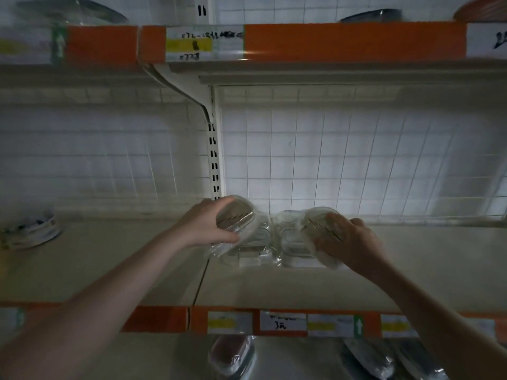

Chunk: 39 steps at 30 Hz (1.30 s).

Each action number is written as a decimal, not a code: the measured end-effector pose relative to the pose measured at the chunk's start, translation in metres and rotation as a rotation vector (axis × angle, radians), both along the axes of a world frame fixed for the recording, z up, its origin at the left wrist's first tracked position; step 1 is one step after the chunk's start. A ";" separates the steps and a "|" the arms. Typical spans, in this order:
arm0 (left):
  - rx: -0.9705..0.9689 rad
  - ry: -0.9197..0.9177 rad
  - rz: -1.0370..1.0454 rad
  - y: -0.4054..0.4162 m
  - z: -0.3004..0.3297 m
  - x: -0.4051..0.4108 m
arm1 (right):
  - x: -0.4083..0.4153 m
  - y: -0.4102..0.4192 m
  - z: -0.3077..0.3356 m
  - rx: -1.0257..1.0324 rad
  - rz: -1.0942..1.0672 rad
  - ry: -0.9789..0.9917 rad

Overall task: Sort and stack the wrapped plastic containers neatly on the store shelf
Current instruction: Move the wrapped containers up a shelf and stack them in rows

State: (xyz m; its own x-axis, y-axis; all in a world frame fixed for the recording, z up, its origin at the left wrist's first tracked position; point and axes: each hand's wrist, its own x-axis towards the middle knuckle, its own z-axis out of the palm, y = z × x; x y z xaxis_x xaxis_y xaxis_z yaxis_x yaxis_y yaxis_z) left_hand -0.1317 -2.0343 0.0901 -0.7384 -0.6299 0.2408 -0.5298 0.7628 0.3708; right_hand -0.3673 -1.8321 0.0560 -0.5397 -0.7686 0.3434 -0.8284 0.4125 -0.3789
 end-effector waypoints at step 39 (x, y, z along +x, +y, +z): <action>0.040 -0.407 -0.186 -0.119 -0.021 -0.117 | -0.098 -0.084 0.005 0.071 0.126 0.020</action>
